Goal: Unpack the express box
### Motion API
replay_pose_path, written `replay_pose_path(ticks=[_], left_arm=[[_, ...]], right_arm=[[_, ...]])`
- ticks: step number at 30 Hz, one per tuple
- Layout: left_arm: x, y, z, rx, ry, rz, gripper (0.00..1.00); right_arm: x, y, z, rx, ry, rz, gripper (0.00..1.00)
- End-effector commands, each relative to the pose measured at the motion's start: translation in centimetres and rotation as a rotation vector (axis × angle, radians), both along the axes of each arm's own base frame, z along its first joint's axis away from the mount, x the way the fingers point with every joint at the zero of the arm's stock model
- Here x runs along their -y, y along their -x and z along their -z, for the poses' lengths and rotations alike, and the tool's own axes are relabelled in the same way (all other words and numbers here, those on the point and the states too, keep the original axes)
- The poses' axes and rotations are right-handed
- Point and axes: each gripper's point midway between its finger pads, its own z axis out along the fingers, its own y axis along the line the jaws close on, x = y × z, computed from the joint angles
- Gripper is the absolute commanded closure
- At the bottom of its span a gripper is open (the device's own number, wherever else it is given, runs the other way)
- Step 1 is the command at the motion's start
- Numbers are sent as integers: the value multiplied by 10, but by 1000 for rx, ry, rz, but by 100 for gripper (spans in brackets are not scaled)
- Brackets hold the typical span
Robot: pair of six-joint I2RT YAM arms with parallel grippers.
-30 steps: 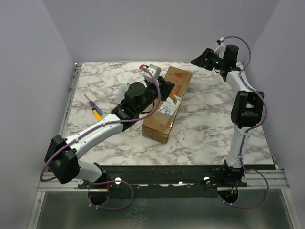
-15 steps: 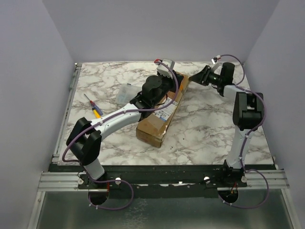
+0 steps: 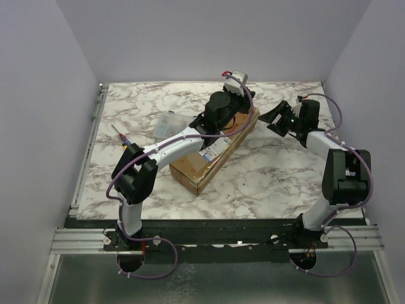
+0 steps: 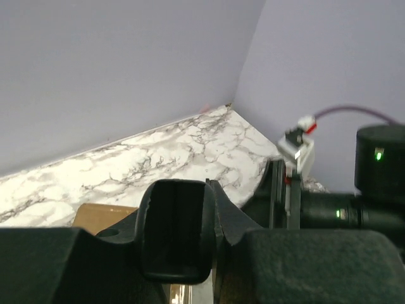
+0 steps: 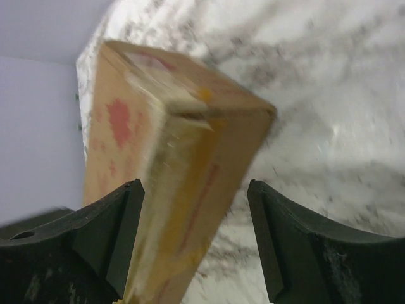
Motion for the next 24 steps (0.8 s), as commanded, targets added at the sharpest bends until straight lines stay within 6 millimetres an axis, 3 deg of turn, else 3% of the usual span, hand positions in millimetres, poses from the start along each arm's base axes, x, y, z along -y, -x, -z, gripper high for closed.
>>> replay_pose_path(ticks=[1,6,11,19,24], left_arm=[[21,-6,-24,80,8,55,100],[42,-11,-16,88,-9,122,100],[56,-20,-18,125,-20,130,100],[74,-32,-5,188,-90,163,100],[76,-40,4,189,-105,156,100]], right_arm=[[-2,30,26,-70,-117,-23,24],[-16,64,39,-72,-128,-103,23],[-51,87,26,20,-264,-269,24],[-78,100,12,105,-324,-393,18],[-79,105,21,72,-335,-392,26]])
